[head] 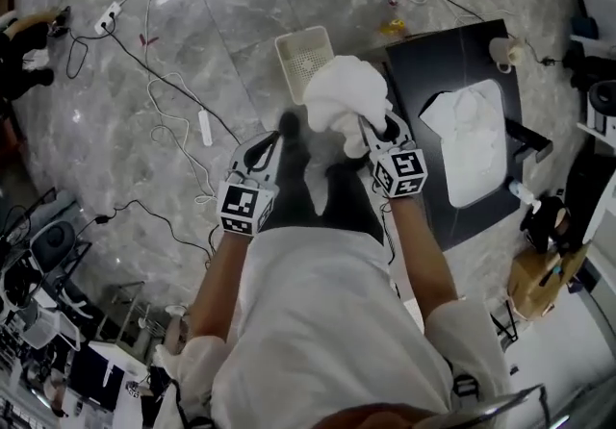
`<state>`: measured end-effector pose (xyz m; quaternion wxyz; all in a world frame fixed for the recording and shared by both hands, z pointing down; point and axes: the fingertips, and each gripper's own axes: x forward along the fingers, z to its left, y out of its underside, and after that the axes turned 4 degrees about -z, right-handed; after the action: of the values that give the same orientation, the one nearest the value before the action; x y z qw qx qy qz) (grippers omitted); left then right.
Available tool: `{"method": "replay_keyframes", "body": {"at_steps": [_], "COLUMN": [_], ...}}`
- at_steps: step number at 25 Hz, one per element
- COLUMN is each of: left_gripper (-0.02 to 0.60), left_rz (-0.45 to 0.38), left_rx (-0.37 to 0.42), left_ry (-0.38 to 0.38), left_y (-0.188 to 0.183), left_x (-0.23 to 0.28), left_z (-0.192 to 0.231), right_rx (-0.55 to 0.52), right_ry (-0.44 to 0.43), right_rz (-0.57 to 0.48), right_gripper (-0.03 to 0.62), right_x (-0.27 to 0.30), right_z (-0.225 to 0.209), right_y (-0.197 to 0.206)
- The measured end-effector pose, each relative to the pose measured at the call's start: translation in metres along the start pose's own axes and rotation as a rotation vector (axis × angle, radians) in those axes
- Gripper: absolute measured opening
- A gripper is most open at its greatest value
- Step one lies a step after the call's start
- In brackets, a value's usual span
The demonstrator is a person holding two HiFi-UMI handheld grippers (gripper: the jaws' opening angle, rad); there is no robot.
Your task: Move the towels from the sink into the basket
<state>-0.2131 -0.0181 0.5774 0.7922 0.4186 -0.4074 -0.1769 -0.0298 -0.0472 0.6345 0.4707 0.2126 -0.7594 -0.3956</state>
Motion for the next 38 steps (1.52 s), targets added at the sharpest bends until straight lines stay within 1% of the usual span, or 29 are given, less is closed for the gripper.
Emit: {"method": "replay_keyframes", "body": {"at_steps": [4,8,10,12,15,16,19,20,23,28,31,33,35,38], "left_gripper": [0.009,0.009,0.009,0.009,0.009,0.009,0.009,0.009,0.009,0.009,0.009,0.009,0.009,0.009], "left_rz": [0.055,0.103,0.122,0.134,0.144,0.157,0.191,0.200,0.214,0.171,0.160,0.153,0.141,0.123], "left_rx": [-0.034,-0.069,-0.077,-0.080,-0.079,-0.081,-0.103,-0.119,-0.152,-0.124,-0.128,-0.125,-0.119,-0.141], "left_ry": [0.017,0.018,0.015,0.018,0.012,0.008,-0.002,-0.001,0.012,0.018,0.024,0.025,0.030,0.059], "left_y": [0.055,0.106,0.128,0.150,0.195,0.209,0.242,0.248,0.257,0.250,0.235,0.224,0.209,0.175], "left_x": [0.038,0.067,0.084,0.107,0.143,0.153,0.172,0.174,0.170,0.173,0.173,0.169,0.164,0.158], "left_z": [0.032,0.053,0.065,0.082,0.109,0.115,0.130,0.133,0.135,0.124,0.115,0.107,0.095,0.070], "right_rx": [0.038,0.057,0.035,-0.012,-0.044,-0.036,0.001,0.004,-0.008,-0.034,-0.031,-0.023,-0.023,-0.042], "right_ry": [0.031,0.064,0.074,0.084,0.098,0.103,0.111,0.111,0.090,0.009,0.007,0.014,0.014,0.005], "right_rz": [0.088,0.204,0.269,0.333,0.405,0.414,0.433,0.444,0.467,0.450,0.422,0.393,0.359,0.312], "right_gripper": [0.114,0.114,0.114,0.115,0.121,0.133,0.256,0.287,0.306,0.307,0.288,0.255,0.226,0.196], "right_x": [0.081,0.161,0.204,0.251,0.315,0.332,0.364,0.367,0.361,0.334,0.313,0.292,0.270,0.233], "right_z": [-0.016,-0.036,-0.048,-0.064,-0.090,-0.097,-0.112,-0.113,-0.102,-0.084,-0.078,-0.072,-0.066,-0.057], "right_y": [0.065,0.151,0.196,0.240,0.306,0.325,0.360,0.365,0.370,0.356,0.336,0.319,0.296,0.251]}}
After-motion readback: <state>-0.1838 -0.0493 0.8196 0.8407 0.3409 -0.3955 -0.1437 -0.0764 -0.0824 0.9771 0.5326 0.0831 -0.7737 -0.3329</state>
